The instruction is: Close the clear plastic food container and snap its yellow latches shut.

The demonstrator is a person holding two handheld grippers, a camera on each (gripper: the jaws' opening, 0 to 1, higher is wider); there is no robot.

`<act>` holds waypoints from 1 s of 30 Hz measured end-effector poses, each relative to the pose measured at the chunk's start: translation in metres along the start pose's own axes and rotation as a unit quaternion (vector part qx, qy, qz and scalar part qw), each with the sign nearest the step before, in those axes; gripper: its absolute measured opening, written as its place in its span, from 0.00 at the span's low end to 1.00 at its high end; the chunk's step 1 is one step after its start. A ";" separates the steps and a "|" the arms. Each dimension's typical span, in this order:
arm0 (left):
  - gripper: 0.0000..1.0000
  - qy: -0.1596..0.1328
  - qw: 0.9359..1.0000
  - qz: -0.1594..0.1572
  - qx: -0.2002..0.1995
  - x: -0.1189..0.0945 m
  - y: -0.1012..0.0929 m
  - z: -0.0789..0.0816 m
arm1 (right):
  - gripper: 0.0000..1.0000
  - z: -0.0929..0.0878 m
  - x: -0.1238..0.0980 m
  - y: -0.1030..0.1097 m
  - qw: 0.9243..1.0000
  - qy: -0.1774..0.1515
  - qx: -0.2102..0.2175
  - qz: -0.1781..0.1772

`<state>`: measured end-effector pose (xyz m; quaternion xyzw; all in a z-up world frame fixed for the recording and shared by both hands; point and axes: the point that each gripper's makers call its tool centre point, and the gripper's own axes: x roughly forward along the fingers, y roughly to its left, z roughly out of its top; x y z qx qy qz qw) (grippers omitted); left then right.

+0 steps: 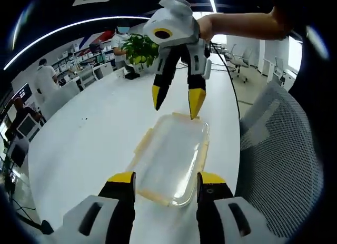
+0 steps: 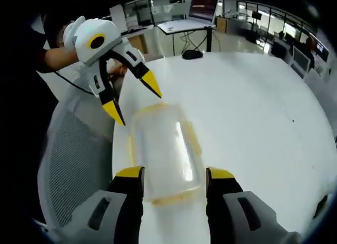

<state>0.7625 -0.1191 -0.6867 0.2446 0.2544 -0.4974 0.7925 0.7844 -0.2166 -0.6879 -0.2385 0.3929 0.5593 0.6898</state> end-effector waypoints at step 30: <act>0.43 -0.015 0.996 0.055 -0.065 -0.002 -0.003 -0.026 | 0.48 -0.045 0.001 0.020 0.991 -0.057 0.054 -0.108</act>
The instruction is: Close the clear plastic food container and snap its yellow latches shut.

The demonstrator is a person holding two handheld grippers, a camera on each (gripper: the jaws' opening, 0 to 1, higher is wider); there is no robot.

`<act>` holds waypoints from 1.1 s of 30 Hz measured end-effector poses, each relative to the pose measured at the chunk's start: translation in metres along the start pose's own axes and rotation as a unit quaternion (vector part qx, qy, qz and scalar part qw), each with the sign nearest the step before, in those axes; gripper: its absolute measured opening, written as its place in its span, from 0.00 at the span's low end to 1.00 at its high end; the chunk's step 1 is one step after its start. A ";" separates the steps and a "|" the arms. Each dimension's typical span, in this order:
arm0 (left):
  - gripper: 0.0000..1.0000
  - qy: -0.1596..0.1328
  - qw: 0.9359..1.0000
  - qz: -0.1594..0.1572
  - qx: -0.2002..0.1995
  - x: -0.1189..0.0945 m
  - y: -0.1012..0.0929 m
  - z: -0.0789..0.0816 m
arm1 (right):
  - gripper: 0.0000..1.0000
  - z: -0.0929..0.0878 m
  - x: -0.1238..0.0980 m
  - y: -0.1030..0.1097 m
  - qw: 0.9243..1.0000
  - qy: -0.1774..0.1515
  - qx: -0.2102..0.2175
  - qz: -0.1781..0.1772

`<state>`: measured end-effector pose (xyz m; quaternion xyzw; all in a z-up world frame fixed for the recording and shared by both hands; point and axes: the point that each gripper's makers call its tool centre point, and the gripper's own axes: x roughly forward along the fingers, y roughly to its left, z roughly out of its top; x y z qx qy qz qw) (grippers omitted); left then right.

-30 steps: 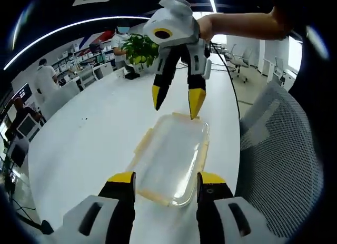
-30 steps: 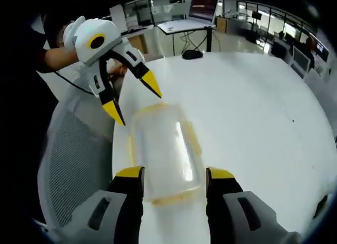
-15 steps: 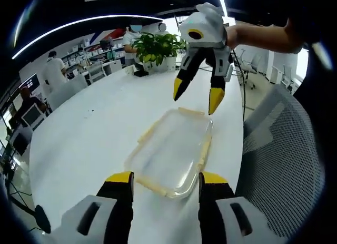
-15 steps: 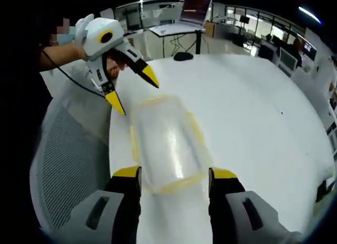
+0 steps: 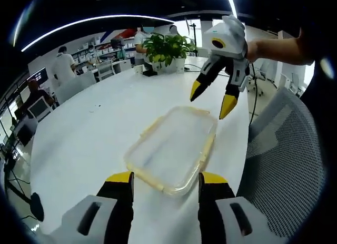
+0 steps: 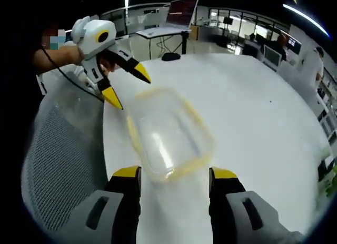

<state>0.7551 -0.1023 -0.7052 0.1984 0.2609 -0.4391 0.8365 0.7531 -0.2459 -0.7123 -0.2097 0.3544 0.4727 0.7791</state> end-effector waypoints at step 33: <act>0.38 0.003 0.999 0.021 -0.029 0.012 0.002 -0.011 | 0.40 -0.005 0.015 0.009 0.995 -0.060 0.045 -0.070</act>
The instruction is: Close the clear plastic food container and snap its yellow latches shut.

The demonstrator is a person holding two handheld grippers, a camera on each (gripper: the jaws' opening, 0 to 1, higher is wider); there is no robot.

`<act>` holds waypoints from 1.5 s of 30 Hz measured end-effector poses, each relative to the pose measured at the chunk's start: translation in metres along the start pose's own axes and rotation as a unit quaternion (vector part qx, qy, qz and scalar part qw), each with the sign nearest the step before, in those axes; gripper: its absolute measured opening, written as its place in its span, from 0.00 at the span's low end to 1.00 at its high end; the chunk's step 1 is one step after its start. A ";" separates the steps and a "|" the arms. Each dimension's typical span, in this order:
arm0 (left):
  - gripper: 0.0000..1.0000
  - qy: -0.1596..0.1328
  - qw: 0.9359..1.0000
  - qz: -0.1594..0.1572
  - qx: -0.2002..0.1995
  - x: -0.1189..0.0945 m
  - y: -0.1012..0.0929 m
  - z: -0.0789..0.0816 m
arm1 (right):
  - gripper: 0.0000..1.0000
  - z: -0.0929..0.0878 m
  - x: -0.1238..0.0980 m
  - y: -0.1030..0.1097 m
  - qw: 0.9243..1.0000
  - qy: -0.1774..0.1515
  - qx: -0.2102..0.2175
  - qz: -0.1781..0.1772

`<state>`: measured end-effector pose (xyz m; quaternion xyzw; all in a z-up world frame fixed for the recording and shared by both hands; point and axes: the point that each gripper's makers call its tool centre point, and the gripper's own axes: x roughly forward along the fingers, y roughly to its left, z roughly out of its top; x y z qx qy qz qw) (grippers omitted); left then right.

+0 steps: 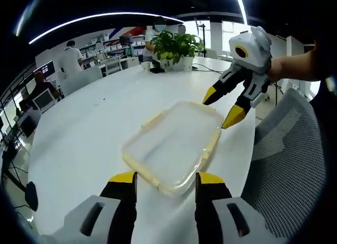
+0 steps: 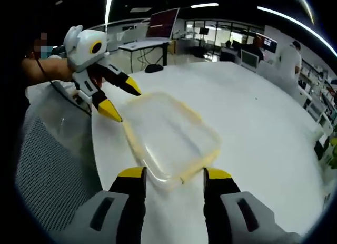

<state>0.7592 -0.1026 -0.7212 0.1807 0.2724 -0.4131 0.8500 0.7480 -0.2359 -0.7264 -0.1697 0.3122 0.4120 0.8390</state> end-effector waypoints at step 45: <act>0.35 0.021 1.000 0.001 0.002 0.043 0.072 0.025 | 0.39 0.036 0.041 -0.069 1.000 0.015 -0.013 -0.005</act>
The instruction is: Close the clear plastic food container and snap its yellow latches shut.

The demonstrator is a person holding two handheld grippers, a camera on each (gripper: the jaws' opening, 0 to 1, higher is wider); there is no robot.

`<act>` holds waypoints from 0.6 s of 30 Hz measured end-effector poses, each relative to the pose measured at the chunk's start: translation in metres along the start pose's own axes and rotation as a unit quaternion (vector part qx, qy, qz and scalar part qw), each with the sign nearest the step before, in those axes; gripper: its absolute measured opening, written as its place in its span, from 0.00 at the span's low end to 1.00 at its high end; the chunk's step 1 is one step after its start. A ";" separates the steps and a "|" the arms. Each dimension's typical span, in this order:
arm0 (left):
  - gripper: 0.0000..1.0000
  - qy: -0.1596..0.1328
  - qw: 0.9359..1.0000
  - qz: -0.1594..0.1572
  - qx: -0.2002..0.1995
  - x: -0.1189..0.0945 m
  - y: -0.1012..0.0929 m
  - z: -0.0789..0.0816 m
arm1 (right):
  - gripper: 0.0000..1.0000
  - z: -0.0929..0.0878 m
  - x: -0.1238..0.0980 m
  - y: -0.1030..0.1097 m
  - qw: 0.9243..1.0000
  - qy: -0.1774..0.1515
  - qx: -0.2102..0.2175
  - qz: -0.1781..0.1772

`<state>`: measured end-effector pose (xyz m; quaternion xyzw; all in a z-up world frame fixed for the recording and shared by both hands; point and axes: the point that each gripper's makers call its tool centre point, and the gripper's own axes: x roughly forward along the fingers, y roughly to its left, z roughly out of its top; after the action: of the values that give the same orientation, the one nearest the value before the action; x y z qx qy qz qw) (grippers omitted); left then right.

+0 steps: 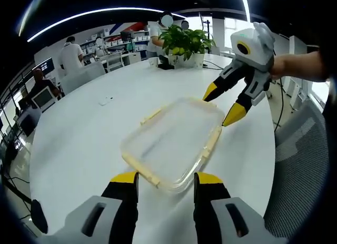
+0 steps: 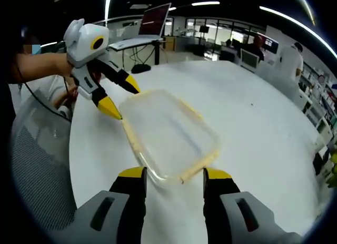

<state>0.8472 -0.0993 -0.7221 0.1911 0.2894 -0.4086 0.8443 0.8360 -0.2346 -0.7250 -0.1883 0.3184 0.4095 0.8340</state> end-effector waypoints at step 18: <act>0.35 0.004 1.000 -0.001 0.002 0.018 0.023 0.014 | 0.39 0.010 0.013 -0.030 1.000 0.010 -0.004 -0.002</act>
<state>0.8793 -0.1035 -0.7211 0.1938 0.2922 -0.4088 0.8426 0.8700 -0.2388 -0.7252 -0.1968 0.3248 0.4069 0.8307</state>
